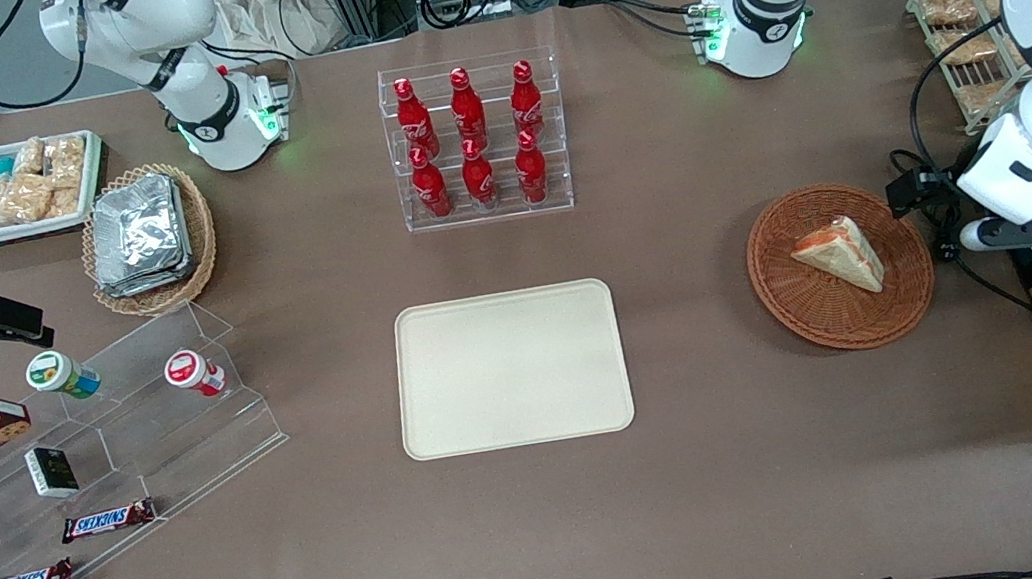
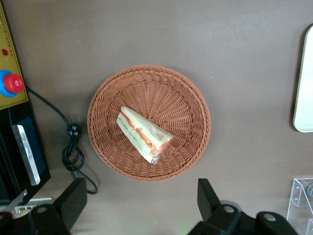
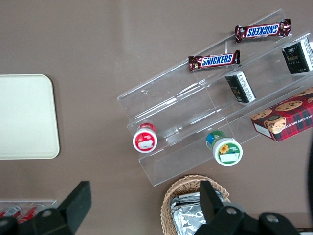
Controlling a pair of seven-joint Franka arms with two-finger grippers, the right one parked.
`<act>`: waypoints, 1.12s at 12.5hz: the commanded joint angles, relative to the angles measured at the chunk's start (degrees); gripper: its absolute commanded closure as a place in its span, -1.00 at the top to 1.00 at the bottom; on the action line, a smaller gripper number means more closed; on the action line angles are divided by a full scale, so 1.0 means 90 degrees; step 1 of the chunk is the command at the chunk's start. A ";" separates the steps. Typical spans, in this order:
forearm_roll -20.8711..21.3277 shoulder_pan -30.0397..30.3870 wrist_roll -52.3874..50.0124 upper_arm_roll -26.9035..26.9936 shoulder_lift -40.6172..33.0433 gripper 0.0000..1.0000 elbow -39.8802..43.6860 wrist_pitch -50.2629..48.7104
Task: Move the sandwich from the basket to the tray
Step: 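Lower the open left gripper down onto the sandwich in the basket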
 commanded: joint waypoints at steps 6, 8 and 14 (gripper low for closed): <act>0.0073 0.0086 -0.3540 0.0026 -0.0555 1.00 -0.2705 0.2634; 0.0073 0.0115 -0.4371 0.0026 -0.0516 1.00 -0.3205 0.3202; 0.0083 0.0174 -0.6416 0.0026 0.0022 1.00 -0.3597 0.3798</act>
